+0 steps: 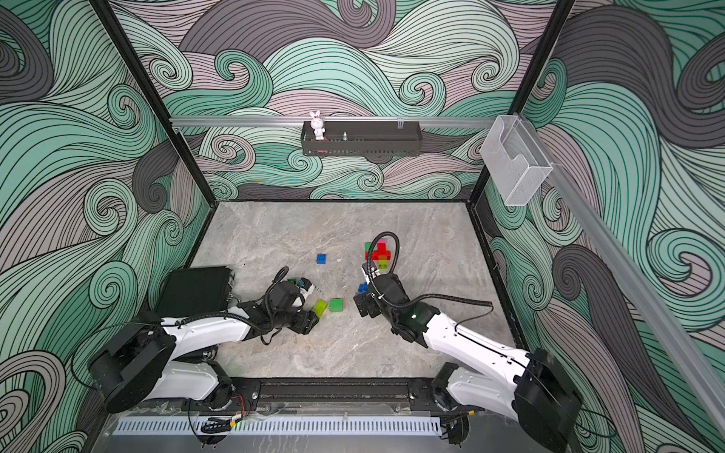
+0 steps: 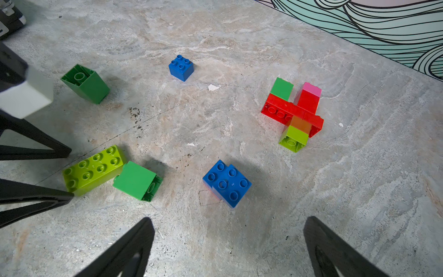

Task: Assemble the number 4 with lego
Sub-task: Pick up the lego brick from the center of the board.

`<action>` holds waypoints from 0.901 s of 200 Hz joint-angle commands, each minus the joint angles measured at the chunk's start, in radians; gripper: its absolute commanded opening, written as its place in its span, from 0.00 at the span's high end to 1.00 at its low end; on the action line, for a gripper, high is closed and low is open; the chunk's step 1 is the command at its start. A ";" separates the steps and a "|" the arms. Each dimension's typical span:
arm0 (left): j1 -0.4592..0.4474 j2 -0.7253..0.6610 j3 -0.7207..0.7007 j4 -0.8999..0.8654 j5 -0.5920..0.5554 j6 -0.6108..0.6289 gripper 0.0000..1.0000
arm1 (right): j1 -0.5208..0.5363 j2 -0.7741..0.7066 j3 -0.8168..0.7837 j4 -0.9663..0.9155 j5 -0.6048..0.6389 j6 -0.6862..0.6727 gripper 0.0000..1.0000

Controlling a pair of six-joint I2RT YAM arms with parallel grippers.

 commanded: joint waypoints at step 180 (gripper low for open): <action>-0.156 0.160 0.019 0.043 -0.258 0.059 0.71 | -0.021 -0.017 -0.011 0.000 0.032 0.005 0.01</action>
